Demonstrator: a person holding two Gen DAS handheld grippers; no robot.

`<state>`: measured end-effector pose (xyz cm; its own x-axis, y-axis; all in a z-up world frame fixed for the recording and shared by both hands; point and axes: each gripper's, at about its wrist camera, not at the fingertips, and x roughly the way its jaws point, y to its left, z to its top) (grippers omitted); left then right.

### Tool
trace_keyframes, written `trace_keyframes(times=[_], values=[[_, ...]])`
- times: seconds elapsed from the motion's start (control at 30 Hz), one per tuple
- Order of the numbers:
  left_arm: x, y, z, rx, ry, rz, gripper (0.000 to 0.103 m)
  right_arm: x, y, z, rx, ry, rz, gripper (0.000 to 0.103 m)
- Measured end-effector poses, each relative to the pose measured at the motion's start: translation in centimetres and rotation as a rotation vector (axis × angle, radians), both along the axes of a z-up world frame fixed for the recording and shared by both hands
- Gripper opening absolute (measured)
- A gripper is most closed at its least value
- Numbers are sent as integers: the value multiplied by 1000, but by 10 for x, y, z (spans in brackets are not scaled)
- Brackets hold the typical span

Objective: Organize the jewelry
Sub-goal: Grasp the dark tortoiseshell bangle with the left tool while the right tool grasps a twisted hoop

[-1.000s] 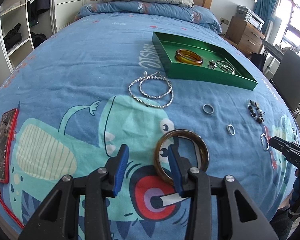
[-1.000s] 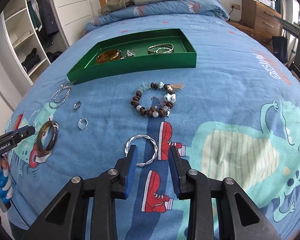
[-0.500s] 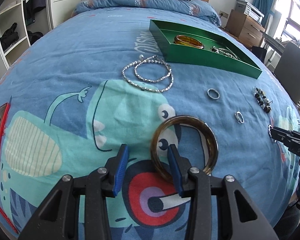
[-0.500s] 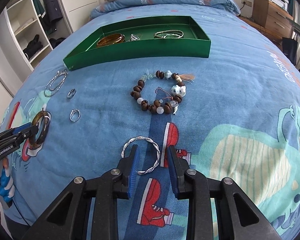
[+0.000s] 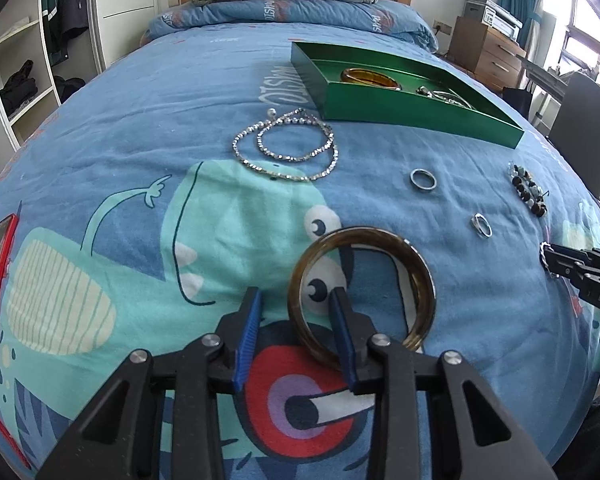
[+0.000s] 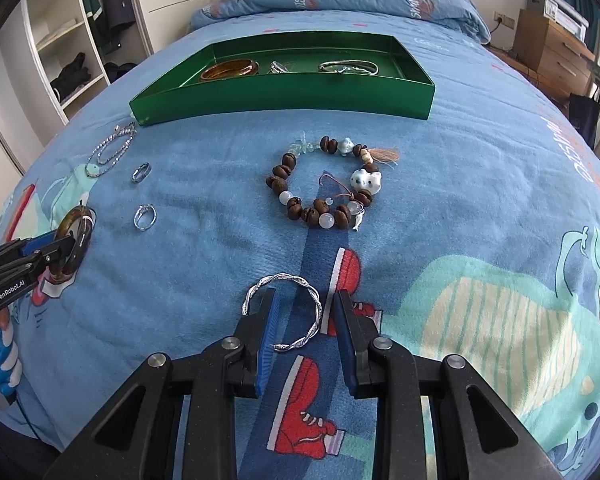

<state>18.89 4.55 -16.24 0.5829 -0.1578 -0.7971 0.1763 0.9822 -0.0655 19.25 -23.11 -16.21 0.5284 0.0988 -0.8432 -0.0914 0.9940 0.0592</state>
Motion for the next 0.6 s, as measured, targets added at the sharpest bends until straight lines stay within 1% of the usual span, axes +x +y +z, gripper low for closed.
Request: trace_keyframes(times=[0.27,0.37,0.43,0.53,0.57,0.6], values=[[-4,-1,-1,-11,-27,18,28,-5,8,-2,-39,-35,-25,27],[-5,-3,0,-12,-33,15,22,-6,10,-1,-40,-46,-34,26],[-7,-4,1,-11,-36,14,16,-10,10,-2,-26,-54,-47,24],[-8,-7,2,-3,-36,6,10,-12,12,-1,-36,-62,-53,19],[-8,-8,3,0,-34,1,9,-13,13,-1,-42,-64,-52,17],[-8,-9,4,4,-34,0,9,-14,15,-1,-46,-66,-51,12]])
